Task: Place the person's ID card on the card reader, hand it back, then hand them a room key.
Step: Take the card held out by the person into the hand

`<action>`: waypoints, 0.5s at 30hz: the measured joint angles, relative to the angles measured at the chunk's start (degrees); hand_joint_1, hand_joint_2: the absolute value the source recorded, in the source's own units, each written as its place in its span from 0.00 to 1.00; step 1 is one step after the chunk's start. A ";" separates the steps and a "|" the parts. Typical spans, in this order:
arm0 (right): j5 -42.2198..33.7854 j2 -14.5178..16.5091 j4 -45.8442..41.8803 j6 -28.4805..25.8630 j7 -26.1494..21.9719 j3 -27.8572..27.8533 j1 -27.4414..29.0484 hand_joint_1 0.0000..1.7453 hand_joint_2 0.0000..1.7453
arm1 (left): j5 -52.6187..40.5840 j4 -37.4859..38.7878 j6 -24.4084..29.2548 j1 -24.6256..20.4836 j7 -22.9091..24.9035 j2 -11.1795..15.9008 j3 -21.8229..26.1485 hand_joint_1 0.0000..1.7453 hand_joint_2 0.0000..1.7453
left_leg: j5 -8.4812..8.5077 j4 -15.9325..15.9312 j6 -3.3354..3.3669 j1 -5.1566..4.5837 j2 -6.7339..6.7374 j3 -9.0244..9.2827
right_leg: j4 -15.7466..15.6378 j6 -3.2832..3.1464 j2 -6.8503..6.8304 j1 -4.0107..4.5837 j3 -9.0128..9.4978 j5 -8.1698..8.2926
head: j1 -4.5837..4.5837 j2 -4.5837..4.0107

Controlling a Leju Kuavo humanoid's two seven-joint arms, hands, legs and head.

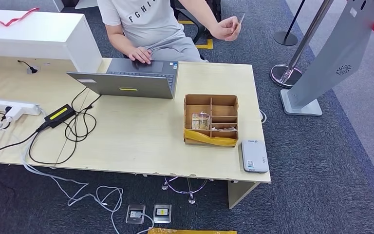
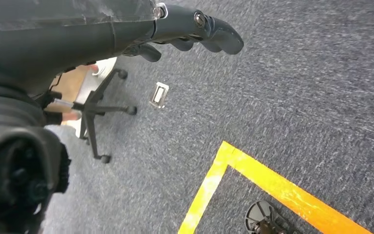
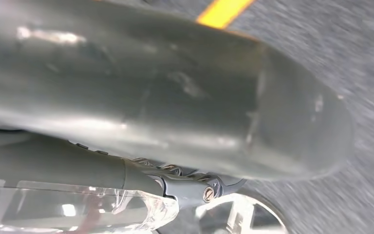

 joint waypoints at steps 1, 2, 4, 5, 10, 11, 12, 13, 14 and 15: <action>0.27 -1.29 -0.10 -0.02 -0.15 -0.19 -0.57 0.00 0.00 | 0.25 -0.01 -0.38 0.00 0.09 0.07 0.05 0.00 0.00 | 0.01 0.00 0.01 -0.01 0.00 0.01 | 0.00 0.01 0.00 -0.01 0.00 0.01 | 0.00 0.00; 0.58 -2.58 -0.24 -0.09 -0.27 -0.33 -1.22 0.00 0.00 | 0.39 -0.03 -0.73 0.00 0.17 0.13 0.10 0.00 0.00 | 0.02 0.01 0.03 -0.01 0.00 0.02 | 0.00 0.02 0.00 -0.02 0.00 0.02 | -0.01 0.00; 1.16 -5.24 -0.70 -0.29 -0.64 -0.66 -2.53 0.00 0.00 | 0.53 -0.21 -1.16 0.00 0.33 0.21 0.15 0.00 0.00 | 0.05 0.01 0.07 -0.01 0.00 0.03 | 0.00 0.05 -0.01 -0.01 0.01 0.03 | 0.00 0.00; 1.35 -6.49 -1.00 -0.40 -1.02 -0.88 -3.17 0.00 0.00 | 0.56 -0.33 -1.23 0.01 0.39 0.23 0.18 0.00 0.00 | 0.06 0.01 0.09 -0.01 0.00 0.02 | 0.00 0.06 -0.02 -0.01 0.01 0.04 | 0.00 0.00; 2.73 -11.71 -3.29 -0.77 -3.04 -2.04 -5.54 0.00 0.00 | 0.87 -0.74 -1.75 0.05 0.78 0.26 0.22 0.00 0.00 | 0.08 0.01 0.11 0.00 -0.01 0.00 | 0.01 0.07 -0.02 -0.01 0.02 0.05 | -0.02 0.00; 3.43 -12.79 -3.94 -0.81 -3.42 -2.33 -6.10 0.00 0.00 | 1.04 -0.80 -2.16 0.06 1.12 0.26 0.22 0.00 0.00 | 0.08 0.01 0.12 -0.01 -0.01 0.00 | 0.01 0.08 -0.02 -0.01 0.02 0.06 | -0.02 0.00; 4.27 -13.94 -4.63 -0.83 -3.73 -2.67 -6.75 0.00 0.00 | 1.21 -0.87 -2.59 0.06 1.50 0.27 0.21 0.00 0.00 | 0.09 0.01 0.13 -0.01 0.00 0.00 | 0.01 0.08 -0.01 -0.02 0.02 0.06 | -0.02 0.00; 5.12 -15.08 -5.27 -0.83 -3.89 -3.05 -7.48 0.00 0.00 | 1.31 -0.92 -2.87 0.07 1.81 0.27 0.20 0.00 0.00 | 0.09 0.01 0.13 -0.01 0.00 0.01 | 0.01 0.09 -0.01 -0.02 0.02 0.07 | -0.02 0.00; 5.99 -16.17 -5.88 -0.84 -4.01 -3.43 -8.25 0.00 0.00 | 1.41 -0.99 -3.04 0.07 2.03 0.27 0.18 0.00 0.00 | 0.09 0.01 0.13 -0.02 -0.01 0.01 | 0.01 0.09 -0.01 -0.02 0.02 0.07 | 0.00 0.00; 6.78 -17.09 -6.43 -0.84 -4.17 -3.80 -8.95 0.00 0.00 | 1.50 -1.09 -3.14 0.07 2.18 0.27 0.15 0.00 0.00 | 0.10 0.02 0.14 -0.02 -0.02 0.01 | 0.01 0.10 -0.02 -0.02 0.03 0.07 | 0.00 0.00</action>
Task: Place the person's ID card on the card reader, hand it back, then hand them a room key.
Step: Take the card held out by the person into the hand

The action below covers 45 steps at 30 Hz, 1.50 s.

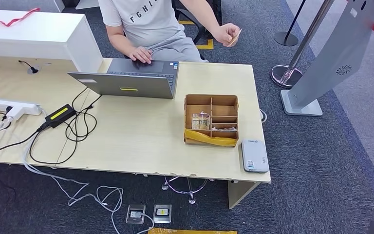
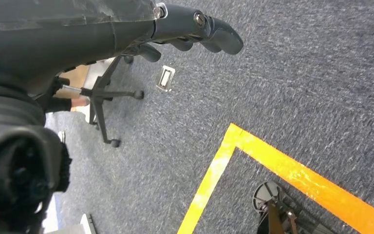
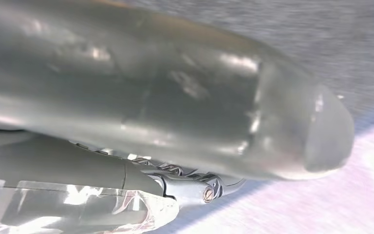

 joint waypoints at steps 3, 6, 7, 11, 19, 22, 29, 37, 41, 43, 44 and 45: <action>3.52 -2.30 -2.21 0.00 -0.95 -1.66 -1.64 0.00 0.00 | 0.29 -0.26 -0.34 0.03 0.51 0.00 -0.20 0.00 0.00 | 0.01 0.00 0.02 -0.02 -0.05 -0.05 | 0.00 0.02 -0.05 -0.02 0.01 0.01 | -0.02 0.00; 11.42 -4.66 -5.79 0.00 0.51 -4.66 -3.12 0.00 0.00 | 0.90 -0.40 -0.65 0.04 0.79 0.00 -0.42 0.00 0.00 | 0.02 0.00 0.03 -0.03 -0.05 -0.07 | 0.01 0.03 -0.07 -0.03 0.01 0.02 | -0.02 0.00; 16.01 -5.36 -7.18 0.00 2.26 -5.98 -3.48 0.00 0.00 | 1.19 -0.49 -0.80 0.04 0.79 -0.01 -0.49 0.00 0.00 | 0.03 0.00 0.03 -0.02 -0.08 -0.06 | 0.01 0.03 -0.11 -0.03 0.02 0.02 | -0.02 0.00; 37.78 -7.01 -16.79 0.00 13.97 -14.23 -2.74 0.00 0.00 | 2.37 -0.81 -1.37 0.05 0.80 -0.02 -1.20 0.00 0.00 | 0.07 0.00 0.06 0.02 -0.24 -0.10 | 0.01 0.03 -0.29 0.01 0.05 0.02 | -0.02 0.01; 59.69 -12.72 -45.81 -0.06 38.85 -23.70 -7.26 0.00 1.00 | 4.02 -0.83 -2.47 0.11 -0.76 0.26 -3.26 0.00 0.00 | 0.18 0.00 0.10 -0.19 -0.23 -0.23 | 0.14 0.07 -0.27 -0.20 -0.13 0.06 | -0.03 0.00; 60.78 -15.07 -54.92 0.27 44.35 -22.21 -13.29 0.00 1.00 | 4.55 -0.94 -2.95 0.09 -1.58 0.49 -4.08 0.00 0.00 | 0.27 0.00 0.12 -0.21 -0.33 -0.22 | 0.16 0.09 -0.32 -0.21 -0.13 0.08 | 0.01 0.00; 60.60 -16.58 -68.62 5.15 45.68 -12.44 -26.00 0.00 1.00 | 5.76 -1.27 -3.61 0.08 -2.47 0.67 -6.29 0.00 0.00 | 0.30 0.00 0.10 -0.20 -0.34 -0.30 | 0.19 0.09 -0.35 -0.21 -0.20 0.08 | -0.03 0.00; 64.62 -13.70 -72.72 12.87 46.24 3.01 -41.45 0.00 1.00 | 6.95 -1.87 -3.51 -0.14 -2.77 0.73 -8.97 0.00 0.00 | 0.31 0.00 0.08 -0.17 -0.38 -0.41 | 0.20 0.08 -0.37 -0.19 -0.25 0.08 | -0.01 0.00; 75.10 -9.19 -71.74 22.98 47.85 13.49 -47.52 0.00 1.00 | 6.80 -2.39 -3.57 -1.02 -2.48 0.79 -10.72 0.00 0.00 | 0.33 -0.01 0.05 -0.07 -0.44 -0.40 | 0.20 0.08 -0.39 -0.09 -0.26 0.08 | -0.01 0.00; 80.52 -6.69 -70.38 26.26 48.09 18.33 -48.38 0.00 1.00 | 6.78 -2.66 -3.56 -1.57 -1.97 0.79 -11.69 0.00 0.00 | 0.36 0.00 0.02 -0.01 -0.58 -0.41 | 0.20 0.08 -0.49 -0.03 -0.25 0.08 | 0.00 0.00; 82.24 -5.58 -69.56 27.07 48.03 20.25 -48.44 0.00 1.00 | 6.79 -2.81 -3.54 -1.78 -1.67 0.79 -12.13 0.00 0.00 | 0.37 0.00 0.01 0.00 -0.65 -0.43 | 0.20 0.08 -0.55 -0.01 -0.25 0.08 | -0.01 0.00; 83.40 -4.55 -68.62 27.63 47.91 21.93 -48.43 0.00 1.00 | 6.83 -2.93 -3.51 -1.95 -1.35 0.79 -12.61 0.00 0.00 | 0.38 0.00 0.00 0.00 -0.70 -0.45 | 0.20 0.08 -0.59 -0.01 -0.25 0.08 | 0.01 0.00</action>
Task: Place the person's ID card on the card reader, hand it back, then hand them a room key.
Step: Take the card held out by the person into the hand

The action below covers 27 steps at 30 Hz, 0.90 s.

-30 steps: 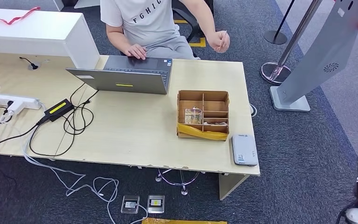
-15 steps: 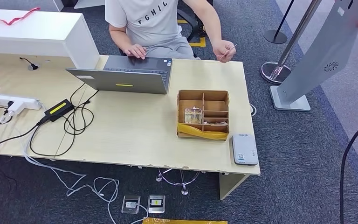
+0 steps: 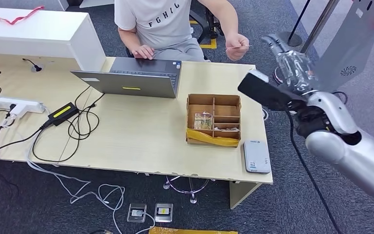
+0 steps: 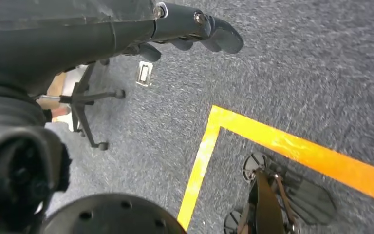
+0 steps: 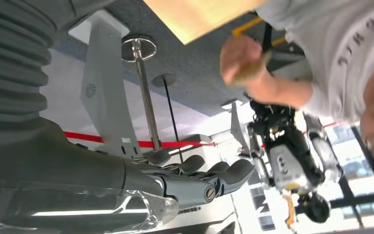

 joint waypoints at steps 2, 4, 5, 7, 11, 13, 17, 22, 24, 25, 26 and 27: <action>1.48 1.79 2.24 0.63 -0.45 2.67 0.11 0.00 1.00 | 0.08 -0.20 0.07 -0.26 0.70 0.00 -0.87 0.00 0.00 | 0.00 0.00 0.00 0.00 0.00 -0.02 | 0.00 0.00 0.00 0.00 -0.01 0.00 | -0.01 0.00; 2.64 3.39 4.86 0.70 -1.32 4.69 0.41 0.00 1.00 | 0.24 -0.31 0.14 -0.48 1.23 0.01 -1.75 0.00 0.00 | 0.00 0.01 -0.01 -0.01 0.04 -0.01 | -0.01 0.00 0.02 -0.01 -0.03 0.00 | -0.03 0.00; 3.17 4.14 6.24 0.59 -1.91 5.46 0.71 0.00 1.00 | 0.34 -0.37 0.17 -0.60 1.43 0.02 -2.12 0.00 0.00 | -0.01 0.01 -0.01 -0.01 0.03 -0.01 | -0.01 0.00 0.02 -0.01 -0.03 0.00 | -0.01 0.00; 4.00 5.51 9.13 0.36 -3.09 6.64 1.49 0.00 1.00 | 0.54 -0.57 0.25 -0.86 1.77 0.03 -2.78 0.00 0.00 | -0.01 0.01 -0.01 -0.01 -0.02 -0.02 | -0.02 0.00 -0.01 -0.01 -0.04 0.00 | -0.01 0.00; 4.50 7.82 14.62 0.02 -4.19 8.22 2.69 0.00 1.00 | 0.86 -0.73 0.27 -1.23 2.11 0.02 -4.05 0.00 0.00 | -0.01 0.02 -0.02 -0.01 0.03 -0.01 | -0.02 0.00 0.01 -0.01 -0.04 0.00 | -0.01 0.01; 4.70 8.77 17.28 -0.40 -4.63 8.40 3.31 0.00 1.00 | 1.09 -0.74 0.27 -1.34 2.14 0.02 -4.62 0.00 0.00 | -0.02 0.02 -0.02 0.00 0.07 0.01 | -0.02 0.00 0.03 -0.01 -0.04 0.00 | -0.01 0.01; 6.49 10.28 22.24 -2.65 -6.27 7.83 4.85 0.00 1.00 | 1.59 -0.74 0.43 -1.48 2.63 0.02 -5.59 0.00 0.00 | -0.02 0.02 -0.03 0.00 0.07 0.02 | -0.02 0.00 0.02 0.00 -0.04 0.00 | -0.02 0.01; 8.25 11.93 27.42 -5.59 -7.33 5.77 6.18 0.00 1.00 | 2.09 -0.74 0.87 -1.50 3.32 0.02 -6.80 0.00 0.00 | -0.02 0.02 -0.03 -0.01 0.09 0.03 | -0.02 -0.01 0.03 -0.01 -0.04 0.00 | -0.01 0.01; 8.51 12.40 28.78 -5.78 -7.41 5.30 6.41 0.00 1.00 | 2.19 -0.74 0.94 -1.51 3.34 0.02 -7.03 0.00 0.00 | -0.02 0.02 -0.03 -0.01 0.09 0.03 | -0.02 -0.01 0.04 -0.01 -0.05 0.00 | -0.01 0.00; 8.74 12.63 29.36 -5.90 -7.41 5.10 6.53 0.00 1.00 | 2.23 -0.74 0.97 -1.51 3.34 0.02 -7.19 0.00 0.00 | -0.02 0.02 -0.03 -0.01 0.09 0.03 | -0.02 -0.01 0.04 -0.01 -0.05 0.00 | -0.01 0.00; 9.06 12.82 29.87 -6.08 -7.41 4.92 6.64 0.00 1.00 | 2.27 -0.74 1.00 -1.51 3.35 0.02 -7.40 0.00 0.00 | -0.02 0.02 -0.03 -0.01 0.10 0.03 | -0.02 -0.01 0.05 -0.01 -0.05 0.00 | -0.01 0.01; 9.44 13.04 30.35 -6.27 -7.42 4.75 6.74 0.00 1.00 | 2.32 -0.74 1.05 -1.52 3.35 0.02 -7.60 0.00 0.00 | -0.02 0.02 -0.03 -0.01 0.10 0.03 | -0.02 -0.01 0.05 -0.01 -0.05 0.00 | -0.01 0.01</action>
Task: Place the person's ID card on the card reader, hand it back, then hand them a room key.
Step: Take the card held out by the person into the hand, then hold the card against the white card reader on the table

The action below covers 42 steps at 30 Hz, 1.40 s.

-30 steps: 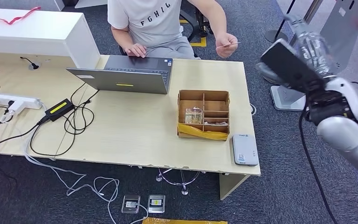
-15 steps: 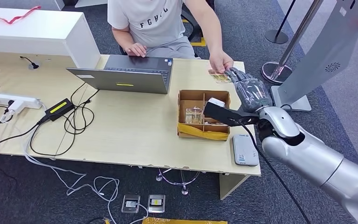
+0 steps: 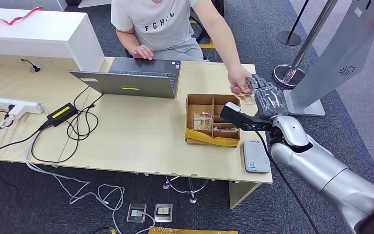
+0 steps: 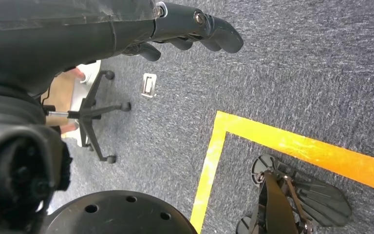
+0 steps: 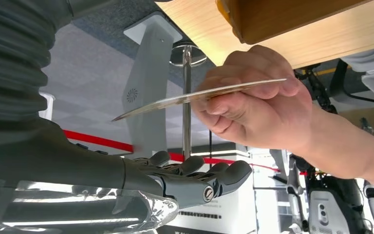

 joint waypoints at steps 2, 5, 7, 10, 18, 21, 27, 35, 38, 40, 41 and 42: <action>0.77 0.42 0.95 -0.45 -0.03 -0.48 0.17 0.00 1.00 | 0.12 0.00 0.13 -0.04 0.01 0.00 -0.28 0.00 0.00 | 0.00 0.00 0.00 0.00 0.01 0.01 | 0.00 0.00 0.00 0.00 0.00 0.00 | 0.01 0.00; 1.70 1.04 2.19 -1.21 -0.17 -1.47 0.29 0.00 1.00 | 0.29 0.00 0.28 -0.14 0.01 0.00 -0.58 0.00 0.00 | 0.00 0.00 0.00 0.00 0.02 0.02 | 0.00 0.00 0.02 0.00 0.00 0.00 | 0.01 -0.01; 2.31 1.29 2.84 -1.77 -0.31 -2.05 0.33 0.00 1.00 | 0.45 0.00 0.32 -0.22 0.01 0.00 -0.77 0.00 0.00 | 0.00 0.00 0.00 0.00 0.03 0.02 | 0.00 0.00 0.02 0.00 0.00 0.00 | 0.01 -0.01; 3.09 1.62 3.58 -2.51 -0.35 -2.83 0.48 0.75 1.00 | 0.71 0.00 0.39 -0.29 0.01 0.01 -1.20 0.00 0.00 | 0.00 0.00 0.00 0.00 0.03 0.03 | 0.00 0.00 0.06 0.00 0.00 0.00 | 0.00 -0.01; 4.09 1.76 4.20 -4.01 -0.01 -4.78 1.35 1.00 1.00 | 1.85 0.00 0.88 -0.33 -0.29 0.05 -1.78 0.00 0.00 | 0.00 0.01 0.00 0.00 0.06 0.04 | 0.00 0.00 0.13 0.00 0.00 0.00 | 0.01 0.01; 4.40 1.75 4.40 -4.40 -0.02 -5.40 1.72 1.00 1.00 | 2.63 -0.01 -0.32 -0.33 -1.59 0.37 -1.78 0.00 0.00 | 0.00 0.01 0.00 0.00 0.07 0.05 | 0.00 0.00 0.14 0.00 0.00 0.00 | 0.01 0.01; 5.44 1.72 4.80 -4.84 -0.94 -6.93 2.12 1.00 1.00 | 4.69 -0.33 -4.90 -0.33 -5.52 2.20 -1.78 0.00 0.00 | 0.00 0.01 0.00 0.01 0.09 0.07 | 0.00 0.00 0.15 0.01 0.00 0.00 | 0.01 -0.01; 5.98 1.74 5.22 -4.84 -1.55 -8.15 2.61 1.00 1.00 | 4.92 -0.33 -4.73 -0.33 -6.67 3.94 -1.78 0.00 0.00 | 0.00 0.01 -0.01 0.01 0.15 0.06 | 0.01 -0.01 0.16 0.01 0.00 0.00 | 0.01 0.00; 6.18 1.76 5.42 -4.83 -1.85 -8.43 2.61 1.00 1.00 | 4.62 -0.33 -4.20 -0.34 -6.68 4.31 -1.84 0.00 0.00 | 0.00 0.01 -0.01 0.00 0.15 0.06 | 0.01 0.00 0.16 0.01 0.00 0.01 | 0.01 -0.01; 6.29 1.76 5.55 -4.78 -1.91 -8.62 2.61 1.00 1.00 | 4.65 -0.33 -3.92 -0.33 -6.68 4.44 -1.93 0.00 0.00 | 0.00 0.01 -0.01 0.00 0.15 0.06 | 0.01 0.00 0.16 0.00 0.00 0.01 | 0.01 -0.01; 6.38 1.76 5.61 -4.73 -1.90 -8.73 2.61 1.00 1.00 | 4.77 -0.33 -3.86 -0.33 -6.68 4.46 -1.97 0.00 0.00 | 0.00 0.01 -0.01 0.00 0.15 0.07 | 0.00 0.00 0.16 0.00 0.00 0.01 | 0.01 -0.01; 6.51 1.76 5.67 -4.61 -1.86 -8.81 2.62 1.00 1.00 | 5.01 -0.33 -3.86 -0.32 -6.66 4.48 -1.99 0.00 0.00 | -0.01 0.01 -0.01 0.00 0.15 0.07 | 0.00 0.00 0.16 0.00 0.00 0.01 | 0.02 -0.01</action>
